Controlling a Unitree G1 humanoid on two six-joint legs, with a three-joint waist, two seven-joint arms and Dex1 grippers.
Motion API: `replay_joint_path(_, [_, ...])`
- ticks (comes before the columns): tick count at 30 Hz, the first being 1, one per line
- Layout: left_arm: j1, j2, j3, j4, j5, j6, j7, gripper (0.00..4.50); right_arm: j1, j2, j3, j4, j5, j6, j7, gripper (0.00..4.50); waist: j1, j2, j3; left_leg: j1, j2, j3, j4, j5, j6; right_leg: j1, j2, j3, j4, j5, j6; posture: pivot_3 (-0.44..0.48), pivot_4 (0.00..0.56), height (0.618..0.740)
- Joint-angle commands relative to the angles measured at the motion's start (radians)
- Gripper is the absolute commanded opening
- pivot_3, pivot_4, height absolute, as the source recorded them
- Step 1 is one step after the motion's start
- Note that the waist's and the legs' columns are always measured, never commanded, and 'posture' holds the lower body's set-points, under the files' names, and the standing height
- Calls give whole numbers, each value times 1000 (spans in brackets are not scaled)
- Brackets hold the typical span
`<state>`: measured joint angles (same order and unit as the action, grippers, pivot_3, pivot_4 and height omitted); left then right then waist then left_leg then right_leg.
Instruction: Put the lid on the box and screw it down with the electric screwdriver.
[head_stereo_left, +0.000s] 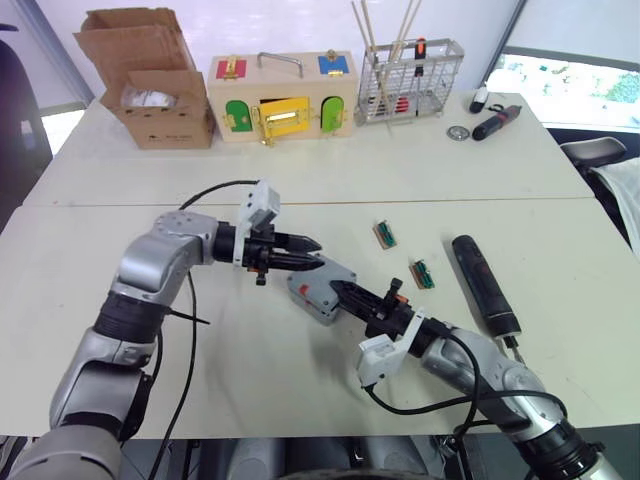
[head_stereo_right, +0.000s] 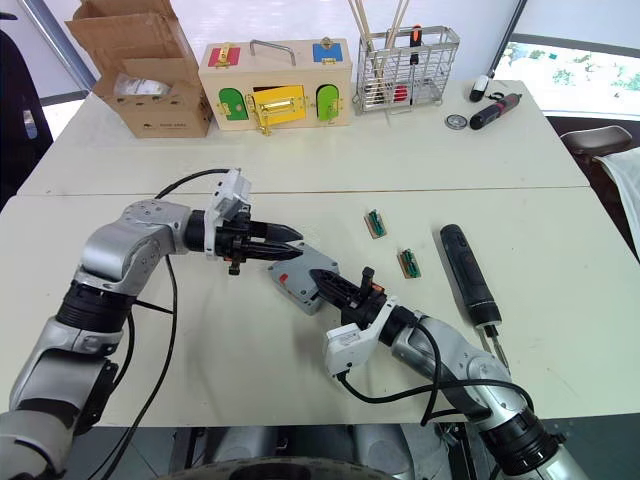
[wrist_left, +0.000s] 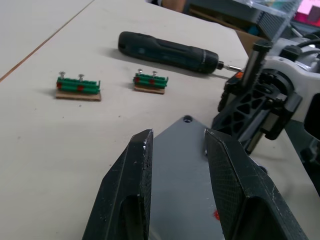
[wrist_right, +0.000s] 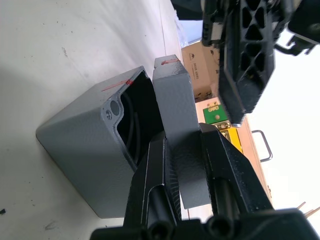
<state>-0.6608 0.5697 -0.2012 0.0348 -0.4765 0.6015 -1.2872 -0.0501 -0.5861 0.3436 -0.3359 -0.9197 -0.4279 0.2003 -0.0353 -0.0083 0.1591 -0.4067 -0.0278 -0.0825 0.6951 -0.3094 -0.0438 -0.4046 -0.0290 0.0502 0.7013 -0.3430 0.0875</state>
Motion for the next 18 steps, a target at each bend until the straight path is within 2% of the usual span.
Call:
replay_joint_path(1, [5, 16, -24, -19, 19, -24, -36, 1630, 13, 3, 12, -10, -7, -8, 9, 170, 0, 0, 0, 0, 0, 0, 0, 0, 0, 0, 0, 0, 0, 0, 0, 0, 150, 740])
replay_joint_path(7, [11, 8, -80, 31, 88, -114, -77, 1630, 19, 7, 15, -7, -1, -8, 8, 170, 1, 0, 0, 1, 0, 0, 0, 0, 0, 1, 0, 0, 0, 0, 0, 0, 150, 740])
replay_joint_path(13, [-11, -34, -129, 116, 133, -179, -125, 1585, 30, 6, -6, -29, 9, -5, 9, 3001, 4, -1, -1, 2, 0, 0, 1, 0, 0, 2, 0, 0, 0, 0, 0, 0, 150, 740])
replay_joint_path(16, [-10, -45, -139, 144, 151, -203, -137, 1585, 34, -8, -22, -37, 11, -10, 8, 3973, 7, -1, -1, 12, 0, 0, -2, -1, 2, 11, 1, 0, -1, 0, 0, 0, 150, 740])
replay_joint_path(17, [-9, -50, -140, 152, 153, -203, -136, 1585, 35, -13, -29, -38, 14, -11, 9, 4198, 9, -1, -2, 17, 0, 1, -4, -3, 6, 16, 1, 0, -3, 0, 0, 0, 150, 740])
replay_joint_path(18, [-8, -55, -142, 159, 157, -208, -135, 1585, 34, -17, -36, -38, 17, -11, 9, 4198, 13, 0, -2, 18, 0, 1, -4, -4, 7, 17, 1, 0, -3, 0, 0, 0, 150, 740])
